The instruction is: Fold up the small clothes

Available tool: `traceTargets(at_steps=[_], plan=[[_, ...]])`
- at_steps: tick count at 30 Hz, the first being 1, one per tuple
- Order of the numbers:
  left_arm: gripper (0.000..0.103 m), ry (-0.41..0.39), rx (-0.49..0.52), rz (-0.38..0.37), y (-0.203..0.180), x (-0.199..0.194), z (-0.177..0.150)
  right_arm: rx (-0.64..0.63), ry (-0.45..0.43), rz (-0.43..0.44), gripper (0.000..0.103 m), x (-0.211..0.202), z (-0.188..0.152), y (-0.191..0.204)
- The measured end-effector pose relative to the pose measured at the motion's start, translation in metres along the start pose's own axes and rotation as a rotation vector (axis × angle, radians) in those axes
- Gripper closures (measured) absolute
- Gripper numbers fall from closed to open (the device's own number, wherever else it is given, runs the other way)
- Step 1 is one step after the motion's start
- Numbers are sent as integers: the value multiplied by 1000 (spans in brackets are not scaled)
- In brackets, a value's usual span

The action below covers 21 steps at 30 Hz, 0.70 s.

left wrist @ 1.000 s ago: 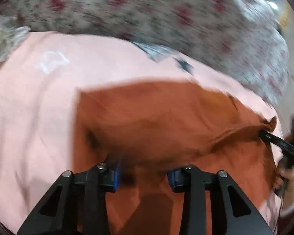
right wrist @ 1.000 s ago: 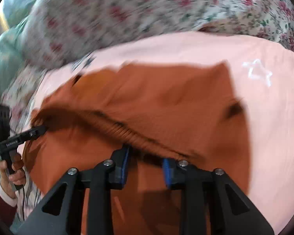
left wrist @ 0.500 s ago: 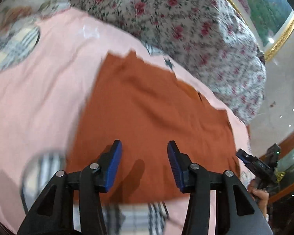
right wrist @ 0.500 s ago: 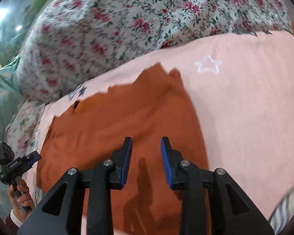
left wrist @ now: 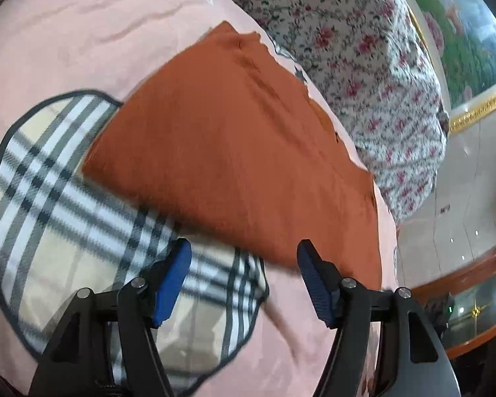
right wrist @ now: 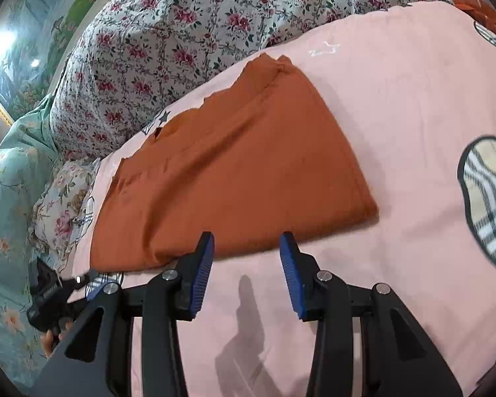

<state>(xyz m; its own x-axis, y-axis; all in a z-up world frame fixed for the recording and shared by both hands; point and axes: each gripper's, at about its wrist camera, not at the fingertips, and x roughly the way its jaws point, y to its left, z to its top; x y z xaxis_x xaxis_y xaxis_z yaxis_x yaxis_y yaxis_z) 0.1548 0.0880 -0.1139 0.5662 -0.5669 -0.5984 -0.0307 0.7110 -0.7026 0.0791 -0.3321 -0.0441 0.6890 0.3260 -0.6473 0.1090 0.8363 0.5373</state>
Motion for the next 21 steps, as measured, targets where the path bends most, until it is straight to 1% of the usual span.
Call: traceTargets(at_steps=[6, 7, 8, 9, 10, 11, 13, 16, 19, 20, 21], plan=[[35, -82, -54, 18, 3, 18, 30, -23, 8, 11, 60, 4, 3, 9], [38, -94, -53, 28, 1, 21, 36, -28, 10, 11, 60, 5, 5, 10], [47, -107, -49, 44, 1, 24, 41, -35, 11, 11, 60, 6, 8, 12], [53, -116, -46, 66, 1, 27, 47, -40, 12, 12, 60, 7, 10, 13], [67, -122, -44, 85, 2, 29, 53, -47, 14, 14, 60, 9, 13, 14], [81, -123, -42, 83, 4, 30, 58, -50, 15, 17, 60, 10, 16, 14], [88, -122, -25, 77, 5, 28, 67, -54, 14, 24, 60, 13, 23, 14], [91, -141, 59, 96, -10, 19, 72, -61, 14, 27, 60, 16, 37, 12], [92, -160, 97, 90, -21, 8, 73, -66, 13, 33, 60, 16, 49, 10], [92, -162, 112, 96, -24, 6, 73, -67, 15, 37, 60, 16, 52, 10], [92, -163, 145, 120, -30, 6, 71, -72, 21, 47, 60, 16, 56, 11]])
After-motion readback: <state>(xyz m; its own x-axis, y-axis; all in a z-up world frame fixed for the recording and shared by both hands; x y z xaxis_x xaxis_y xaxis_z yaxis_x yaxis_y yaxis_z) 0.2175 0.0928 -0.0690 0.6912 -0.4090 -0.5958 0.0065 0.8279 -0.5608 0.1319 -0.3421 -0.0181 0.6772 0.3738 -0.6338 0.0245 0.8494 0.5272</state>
